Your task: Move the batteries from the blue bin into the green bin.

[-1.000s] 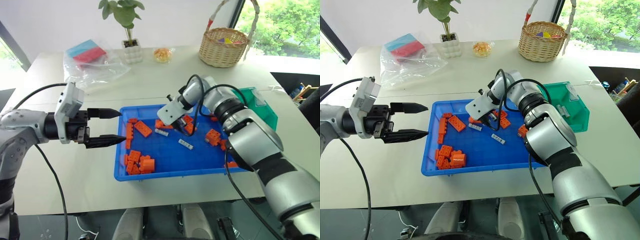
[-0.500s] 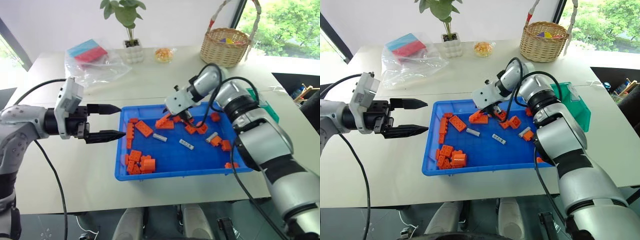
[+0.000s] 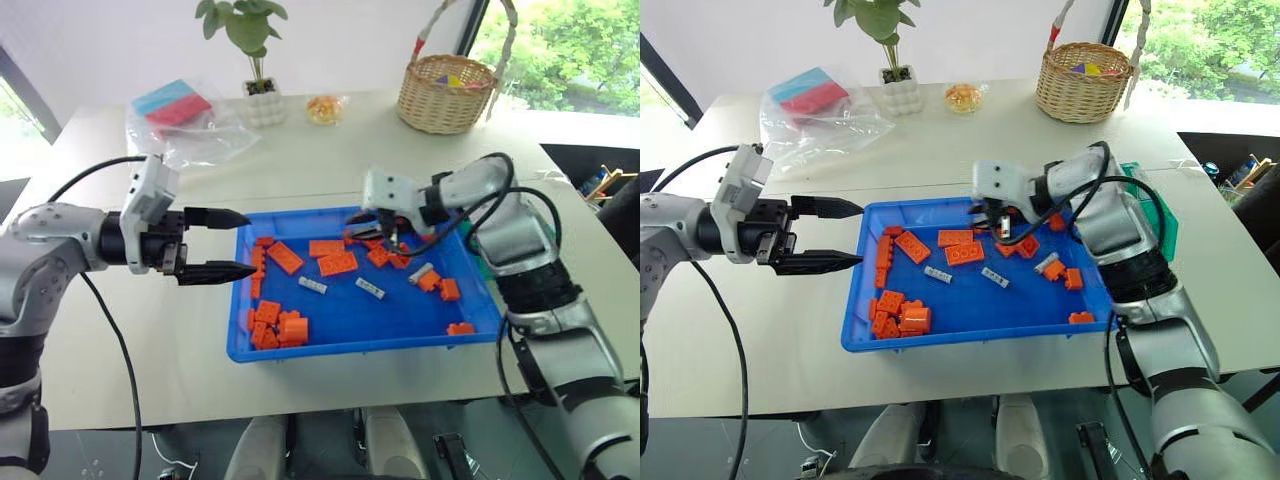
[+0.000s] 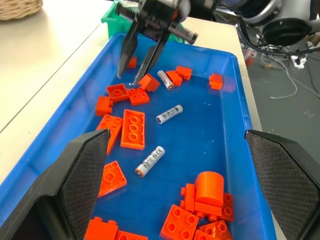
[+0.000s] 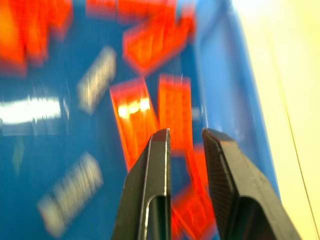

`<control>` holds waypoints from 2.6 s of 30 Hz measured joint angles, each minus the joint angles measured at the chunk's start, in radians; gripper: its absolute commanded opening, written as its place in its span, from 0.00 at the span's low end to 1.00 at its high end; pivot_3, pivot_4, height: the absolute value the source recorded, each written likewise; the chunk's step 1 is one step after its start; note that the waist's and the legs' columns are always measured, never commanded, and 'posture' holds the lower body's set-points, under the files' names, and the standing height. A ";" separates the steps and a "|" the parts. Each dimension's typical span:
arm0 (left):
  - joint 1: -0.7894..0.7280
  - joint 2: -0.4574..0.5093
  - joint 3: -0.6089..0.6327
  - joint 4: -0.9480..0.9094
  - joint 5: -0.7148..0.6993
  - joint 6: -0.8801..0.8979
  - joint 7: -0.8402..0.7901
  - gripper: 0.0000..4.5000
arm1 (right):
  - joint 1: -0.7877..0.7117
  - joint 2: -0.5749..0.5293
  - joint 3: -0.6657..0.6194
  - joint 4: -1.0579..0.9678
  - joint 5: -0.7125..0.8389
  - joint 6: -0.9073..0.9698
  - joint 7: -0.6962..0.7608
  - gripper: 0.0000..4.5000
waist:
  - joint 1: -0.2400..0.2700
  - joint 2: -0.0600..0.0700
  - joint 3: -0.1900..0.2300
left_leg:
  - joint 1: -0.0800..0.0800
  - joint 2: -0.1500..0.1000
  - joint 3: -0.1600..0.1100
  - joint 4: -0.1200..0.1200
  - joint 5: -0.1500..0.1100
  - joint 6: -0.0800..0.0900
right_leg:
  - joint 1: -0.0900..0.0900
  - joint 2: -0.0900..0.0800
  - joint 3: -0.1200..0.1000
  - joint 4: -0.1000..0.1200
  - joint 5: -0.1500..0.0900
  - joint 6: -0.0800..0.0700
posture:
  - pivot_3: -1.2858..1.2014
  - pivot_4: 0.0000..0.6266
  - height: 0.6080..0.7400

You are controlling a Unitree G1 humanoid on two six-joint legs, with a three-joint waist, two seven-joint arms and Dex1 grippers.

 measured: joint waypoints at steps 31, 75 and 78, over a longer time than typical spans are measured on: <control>-0.005 0.047 -0.021 -0.002 0.011 0.012 -0.054 1.00 | 0.166 0.089 0.240 -0.025 0.213 0.311 -0.409 0.86 | 0.019 -0.002 -0.001 | 0.001 -0.001 0.000 0.001 0.000 0.001 | 0.002 -0.001 -0.002 -0.001 0.000 0.000 | 0.52 0.24 0.71; -0.005 -0.036 -0.038 0.054 0.050 -0.046 -0.045 1.00 | 0.376 -0.477 -0.388 0.072 0.236 0.290 -0.567 0.12 | 0.018 -0.002 0.000 | 0.002 0.000 0.004 0.001 -0.003 0.005 | 0.005 -0.004 -0.002 -0.005 0.000 0.001 | 0.52 0.24 0.71; 0.009 -0.054 -0.036 0.054 0.050 -0.047 -0.025 1.00 | 0.398 -0.452 -0.405 0.079 0.236 0.260 -0.594 0.43 | 0.021 -0.002 0.000 | 0.002 0.000 0.004 0.001 -0.003 0.005 | 0.005 -0.004 -0.002 -0.005 0.000 0.001 | 0.52 0.24 0.71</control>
